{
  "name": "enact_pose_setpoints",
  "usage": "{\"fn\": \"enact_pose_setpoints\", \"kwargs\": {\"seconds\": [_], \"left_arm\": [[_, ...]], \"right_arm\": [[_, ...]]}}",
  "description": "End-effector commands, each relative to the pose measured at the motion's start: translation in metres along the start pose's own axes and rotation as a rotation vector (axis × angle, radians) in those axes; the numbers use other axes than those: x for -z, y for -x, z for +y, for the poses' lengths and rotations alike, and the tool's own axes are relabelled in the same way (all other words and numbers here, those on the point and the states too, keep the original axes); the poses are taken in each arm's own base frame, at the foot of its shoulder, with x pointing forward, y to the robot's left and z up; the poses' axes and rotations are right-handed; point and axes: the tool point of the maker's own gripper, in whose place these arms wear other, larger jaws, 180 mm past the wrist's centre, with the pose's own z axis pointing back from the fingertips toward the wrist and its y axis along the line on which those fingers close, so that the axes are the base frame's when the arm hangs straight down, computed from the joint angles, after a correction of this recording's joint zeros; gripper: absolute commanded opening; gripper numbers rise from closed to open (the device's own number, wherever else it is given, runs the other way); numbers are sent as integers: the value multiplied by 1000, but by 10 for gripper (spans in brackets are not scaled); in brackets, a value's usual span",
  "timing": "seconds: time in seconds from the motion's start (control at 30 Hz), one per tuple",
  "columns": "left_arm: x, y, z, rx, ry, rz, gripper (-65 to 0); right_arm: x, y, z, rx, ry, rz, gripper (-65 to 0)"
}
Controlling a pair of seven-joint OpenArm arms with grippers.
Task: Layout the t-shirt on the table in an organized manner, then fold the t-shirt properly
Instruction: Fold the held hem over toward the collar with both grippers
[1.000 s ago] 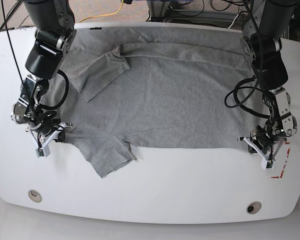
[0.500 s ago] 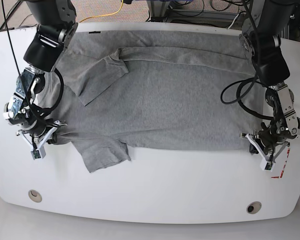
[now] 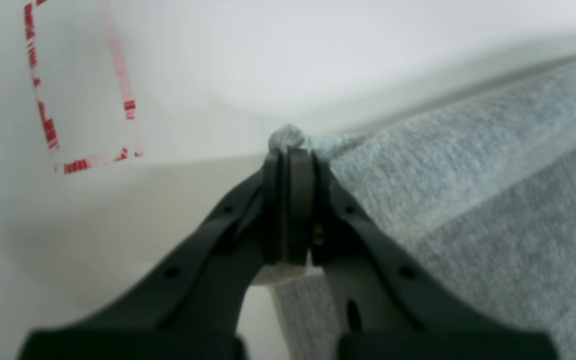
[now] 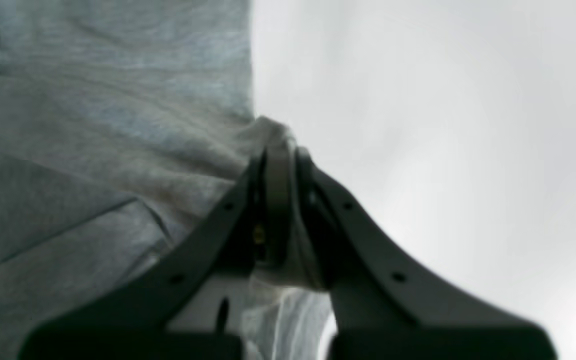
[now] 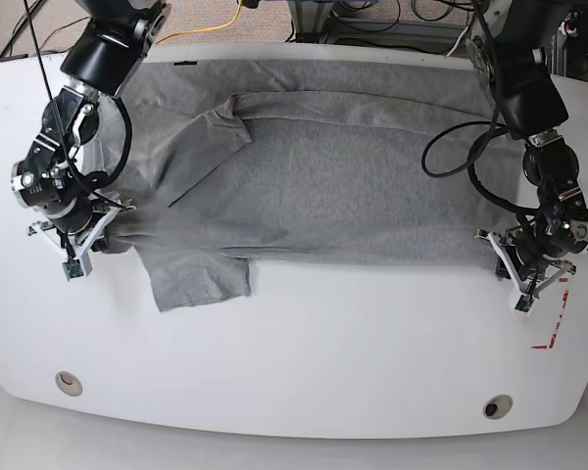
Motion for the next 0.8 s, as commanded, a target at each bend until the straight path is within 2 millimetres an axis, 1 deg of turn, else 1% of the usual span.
{"fn": "enact_pose_setpoints", "kwargs": {"seconds": [0.0, 0.17, 0.3, 0.37, 0.5, 0.6, 0.77], "left_arm": [[-17, -16, 12, 32, -49, -59, -650], [-22, -8, 9, 52, -61, -53, -650], [-28, 0, 8, 68, -75, -28, -650], [-32, 2, 9, 77, -84, -14, -650], [-42, 10, 12, 101, -112, 22, -650], [-47, 16, 12, 111, -124, 47, -650], [-58, 26, 7, 140, -143, 68, -650]], "right_arm": [[-17, -13, -10, -16, 49, -44, -650], [-30, -5, -15, -28, 85, -18, -650], [-36, 8, -13, -42, 95, 25, -650], [-40, 11, -12, -51, 103, 33, -650], [-48, 22, -3, -56, 103, 47, -650], [-55, 29, -3, -50, 118, 62, -650], [-57, 48, 2, -30, 111, 106, -650]]}}
